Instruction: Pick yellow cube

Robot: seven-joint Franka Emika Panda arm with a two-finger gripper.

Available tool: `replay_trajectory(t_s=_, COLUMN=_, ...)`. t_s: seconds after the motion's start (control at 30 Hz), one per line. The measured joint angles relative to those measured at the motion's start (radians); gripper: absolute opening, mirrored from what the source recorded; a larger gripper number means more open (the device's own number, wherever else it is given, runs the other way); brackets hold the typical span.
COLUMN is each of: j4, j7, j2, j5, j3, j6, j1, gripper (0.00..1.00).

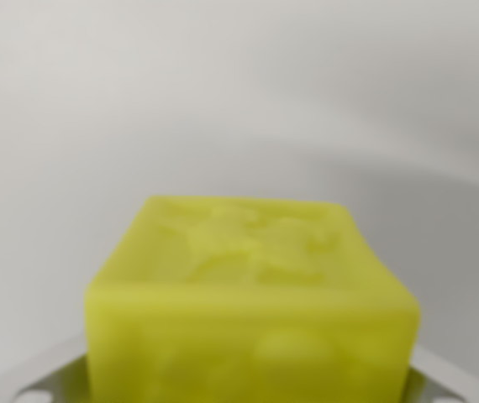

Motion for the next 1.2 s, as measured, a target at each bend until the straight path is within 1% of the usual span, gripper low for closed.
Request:
replay_trajectory(t_s=0.57, j4=0.01, j7=0.005, j2=-0.086, j5=-0.007, j3=0.0, j6=-0.097, j1=-0.001, gripper=0.0)
replay_trajectory(t_s=1.2, j4=0.039, j7=0.009, j2=-0.173, j5=-0.013, j3=0.0, j6=-0.213, j1=-0.001, gripper=0.0)
